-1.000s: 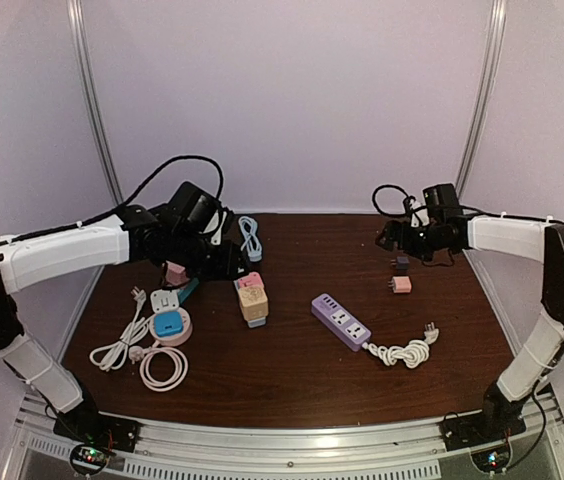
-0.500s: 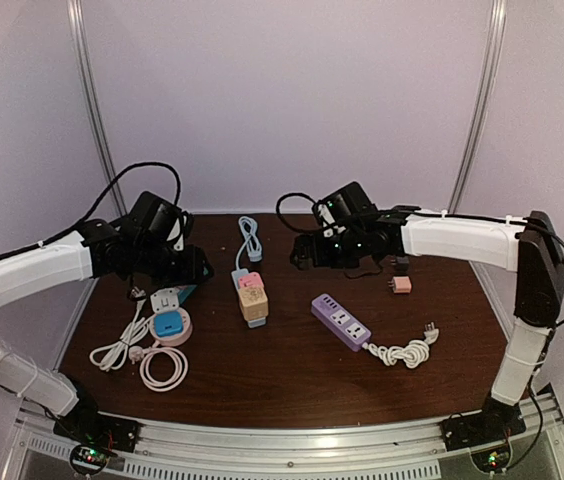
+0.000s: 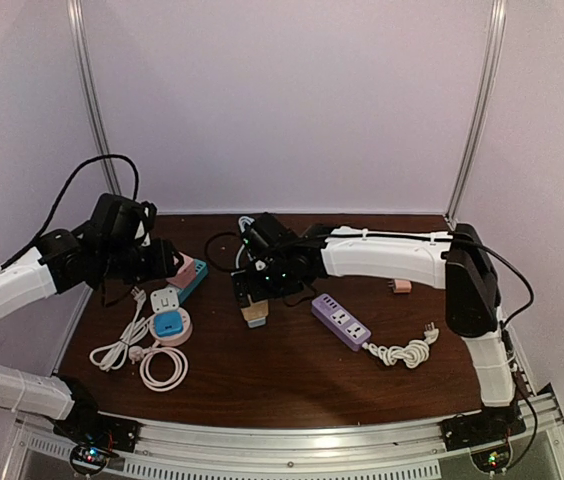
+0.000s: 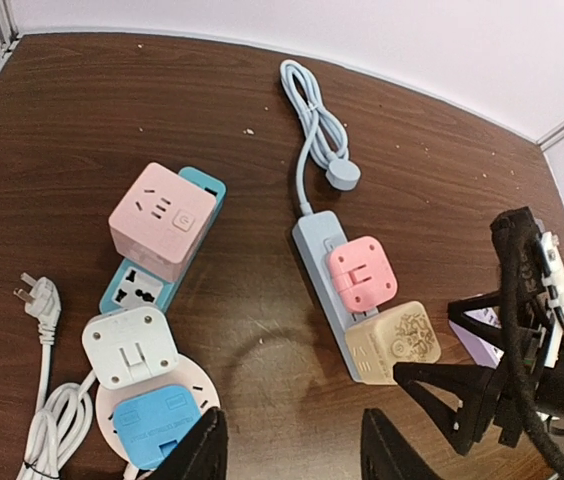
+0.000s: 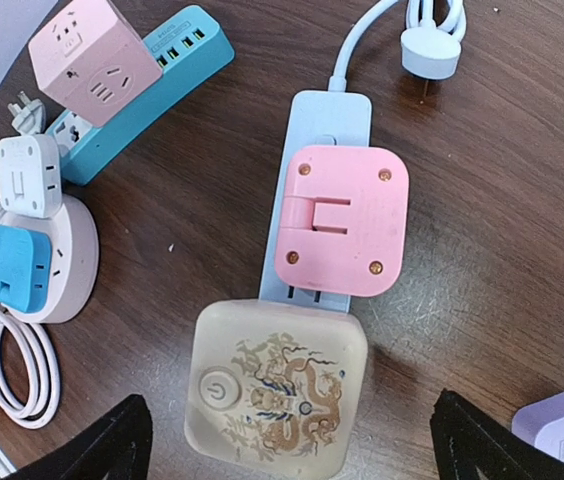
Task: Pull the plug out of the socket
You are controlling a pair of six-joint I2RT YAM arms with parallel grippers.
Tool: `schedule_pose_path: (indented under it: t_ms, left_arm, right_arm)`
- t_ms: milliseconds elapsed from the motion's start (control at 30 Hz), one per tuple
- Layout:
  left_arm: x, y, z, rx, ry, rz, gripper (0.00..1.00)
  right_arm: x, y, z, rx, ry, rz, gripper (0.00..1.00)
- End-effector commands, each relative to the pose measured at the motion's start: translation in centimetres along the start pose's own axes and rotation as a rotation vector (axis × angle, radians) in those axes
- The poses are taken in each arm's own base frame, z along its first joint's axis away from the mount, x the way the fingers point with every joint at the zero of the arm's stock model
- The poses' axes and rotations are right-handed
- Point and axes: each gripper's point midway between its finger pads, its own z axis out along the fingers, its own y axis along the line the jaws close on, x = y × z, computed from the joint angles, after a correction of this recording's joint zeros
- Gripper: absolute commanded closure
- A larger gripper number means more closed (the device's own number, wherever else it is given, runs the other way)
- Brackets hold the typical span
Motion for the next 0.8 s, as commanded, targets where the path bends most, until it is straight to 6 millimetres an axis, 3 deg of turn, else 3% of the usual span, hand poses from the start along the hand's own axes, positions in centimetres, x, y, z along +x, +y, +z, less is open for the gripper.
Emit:
schedule_pose_path:
  t_ms: [0,167,367,500,633,767]
  left_arm:
    - [-1.0,0.5,-0.1,-0.019,-0.048,-0.013,0.53]
    - [-0.9,0.4,0.5,-0.025,-0.037,-0.011,0.53]
    - [-0.9,0.3,0.6,-0.020,-0.041,-0.020,0.52]
    - [-0.6,-0.4,1.2,0.016,-0.020,-0.026,0.53]
    - [0.0,-2.0,2.0,0.110,0.002,-0.069,0.53]
    - [1.1,-3.1,3.1,0.180,0.036,-0.127,0.56]
  right_arm:
    - [-0.2,-0.8,0.5,0.081,0.007,-0.018,0.02]
    - [0.6,-0.3,1.8,0.098,0.035,-0.047,0.07]
    - [0.9,0.2,2.7,0.102,0.046,-0.070,0.20]
    - [0.7,0.0,2.5,0.118,0.037,-0.096,0.38]
    - [0.9,-0.5,1.9,0.134,0.040,-0.119,0.71]
    - [1.4,-1.0,0.9,0.133,0.032,-0.126,0.85]
